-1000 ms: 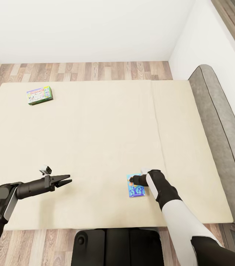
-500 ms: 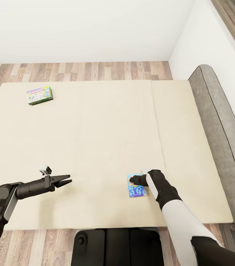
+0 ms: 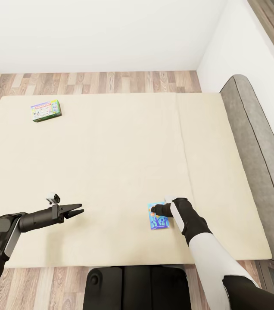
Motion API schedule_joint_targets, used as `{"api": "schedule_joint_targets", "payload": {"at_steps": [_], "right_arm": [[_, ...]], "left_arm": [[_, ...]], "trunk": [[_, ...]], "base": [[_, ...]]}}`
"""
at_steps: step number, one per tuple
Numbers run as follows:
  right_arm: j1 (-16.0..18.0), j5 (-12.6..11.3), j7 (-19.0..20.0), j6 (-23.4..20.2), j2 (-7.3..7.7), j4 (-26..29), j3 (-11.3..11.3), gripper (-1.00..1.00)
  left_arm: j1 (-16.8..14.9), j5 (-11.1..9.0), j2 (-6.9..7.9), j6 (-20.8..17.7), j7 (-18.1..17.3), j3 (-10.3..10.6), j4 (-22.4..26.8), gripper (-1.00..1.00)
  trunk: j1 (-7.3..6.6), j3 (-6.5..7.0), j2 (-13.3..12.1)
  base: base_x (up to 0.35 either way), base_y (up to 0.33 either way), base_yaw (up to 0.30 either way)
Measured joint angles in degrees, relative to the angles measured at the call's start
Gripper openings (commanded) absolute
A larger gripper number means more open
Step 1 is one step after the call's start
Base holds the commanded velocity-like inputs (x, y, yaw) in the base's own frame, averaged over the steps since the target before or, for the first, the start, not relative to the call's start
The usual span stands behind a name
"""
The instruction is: Put all the toys in the child's room - the three board games (two on the bed and one on the table), the two jigsaw puzzles on the table, and the tennis ball on the table - inside the toy box on the table in the child's room.
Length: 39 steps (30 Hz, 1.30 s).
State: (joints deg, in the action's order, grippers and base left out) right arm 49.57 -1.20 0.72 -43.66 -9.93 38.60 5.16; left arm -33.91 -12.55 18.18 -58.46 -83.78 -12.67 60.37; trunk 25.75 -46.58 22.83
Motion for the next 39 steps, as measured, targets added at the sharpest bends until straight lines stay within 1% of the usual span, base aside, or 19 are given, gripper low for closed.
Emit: {"api": "schedule_joint_targets", "payload": {"at_steps": [39], "right_arm": [[-0.01, -0.01, 0.00, 0.15, 0.00, 0.09, -0.09, 1.00]], "left_arm": [[0.00, -0.02, 0.00, 0.00, 0.00, 0.00, 0.00, 1.00]], "trunk": [[0.00, -0.13, 0.00]], "base": [[0.000, 0.007, 0.000]]}}
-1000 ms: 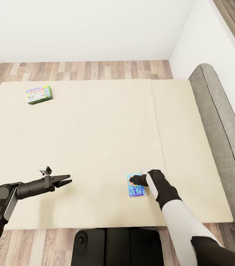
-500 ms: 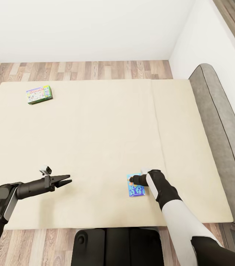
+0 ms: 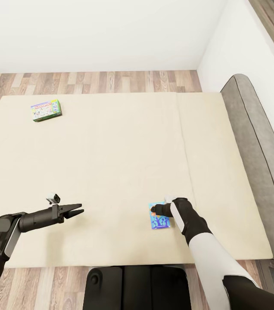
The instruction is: Put all the toys in the child's room - the three board games (two on the bed and one on the table), the two jigsaw puzzles on the table, and the tennis ball on the table - inside the toy box on the table in the child's room.
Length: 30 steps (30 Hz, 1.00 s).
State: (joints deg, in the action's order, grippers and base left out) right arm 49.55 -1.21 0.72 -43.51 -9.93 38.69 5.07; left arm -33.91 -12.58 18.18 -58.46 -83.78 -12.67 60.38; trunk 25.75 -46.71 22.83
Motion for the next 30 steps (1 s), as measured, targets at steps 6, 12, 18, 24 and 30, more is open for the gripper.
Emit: {"api": "schedule_joint_targets", "payload": {"at_steps": [6, 12, 18, 24, 30], "right_arm": [[0.01, 0.00, 0.00, 0.00, 0.00, 0.00, 0.00, 1.00], [0.00, 0.00, 0.00, 0.04, 0.00, 0.00, 0.01, 1.00], [0.00, 0.00, 0.00, 0.06, 0.00, 0.00, 0.00, 1.00], [0.00, 0.00, 0.00, 0.07, 0.00, 0.00, 0.00, 1.00], [0.00, 0.00, 0.00, 0.09, 0.00, 0.00, 0.01, 1.00]], "left_arm": [[0.00, 0.00, 0.00, 0.00, 0.00, 0.00, 0.00, 1.00], [0.00, 0.01, 0.00, 0.00, 0.00, 0.00, 0.00, 1.00], [0.00, 0.00, 0.00, 0.00, 0.00, 0.00, 0.00, 1.00], [0.00, -0.01, 0.02, 0.00, 0.00, 0.00, 0.00, 1.00], [0.00, -0.02, 0.01, 0.02, 0.00, 0.00, 0.00, 1.00]], "trunk": [[0.00, 0.00, 0.00], [0.00, 0.00, 0.00], [0.00, 0.00, 0.00], [0.00, 0.00, 0.00], [0.00, 0.00, 0.00]], "base": [[0.000, 0.005, 0.000], [0.000, 0.000, 0.000], [0.000, 0.015, 0.000], [0.000, 0.054, 0.000], [0.000, 0.006, 0.000]]}}
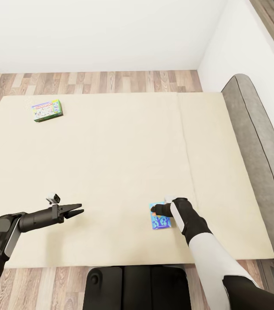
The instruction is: Put all the toys in the child's room - the three board games (two on the bed and one on the table), the two jigsaw puzzles on the table, and the tennis ball on the table - inside the toy box on the table in the child's room.
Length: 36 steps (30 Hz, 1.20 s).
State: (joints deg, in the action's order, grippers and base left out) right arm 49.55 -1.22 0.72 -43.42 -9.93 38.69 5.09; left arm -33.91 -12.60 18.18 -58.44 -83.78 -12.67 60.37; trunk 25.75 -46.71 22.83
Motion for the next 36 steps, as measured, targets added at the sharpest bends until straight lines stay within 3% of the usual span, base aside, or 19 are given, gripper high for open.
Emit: {"api": "schedule_joint_targets", "payload": {"at_steps": [36], "right_arm": [[0.00, 0.01, 0.00, 0.00, 0.00, 0.00, -0.01, 1.00]], "left_arm": [[0.00, 0.01, 0.06, -0.01, 0.00, -0.01, 0.00, 1.00]], "trunk": [[0.00, 0.00, 0.00]], "base": [[0.000, 0.006, 0.000]]}}
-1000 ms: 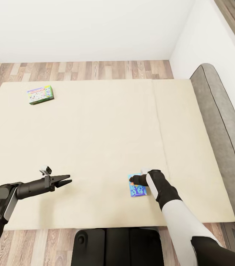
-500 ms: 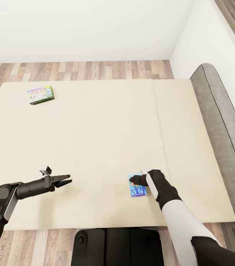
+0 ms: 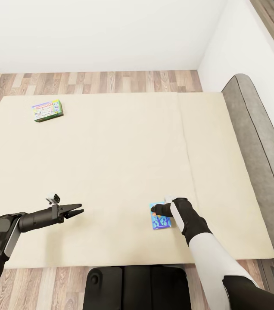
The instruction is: Put all the toys in the child's room - the three board games (two on the bed and one on the table), the two jigsaw puzzles on the table, and the tennis ball on the table - inside the toy box on the table in the child's room.
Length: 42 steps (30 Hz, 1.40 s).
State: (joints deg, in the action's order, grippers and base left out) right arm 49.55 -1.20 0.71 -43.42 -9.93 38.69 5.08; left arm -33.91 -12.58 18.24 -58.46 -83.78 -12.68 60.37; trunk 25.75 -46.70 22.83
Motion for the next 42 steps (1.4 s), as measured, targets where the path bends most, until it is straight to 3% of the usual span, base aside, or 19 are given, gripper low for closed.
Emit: {"api": "schedule_joint_targets", "payload": {"at_steps": [42], "right_arm": [[0.00, 0.05, 0.00, 0.00, 0.00, 0.00, -0.01, 1.00]], "left_arm": [[0.00, 0.08, -0.07, 0.09, 0.00, 0.01, -0.06, 1.00]], "trunk": [[0.00, 0.00, 0.00]], "base": [[0.000, 0.019, 0.000]]}}
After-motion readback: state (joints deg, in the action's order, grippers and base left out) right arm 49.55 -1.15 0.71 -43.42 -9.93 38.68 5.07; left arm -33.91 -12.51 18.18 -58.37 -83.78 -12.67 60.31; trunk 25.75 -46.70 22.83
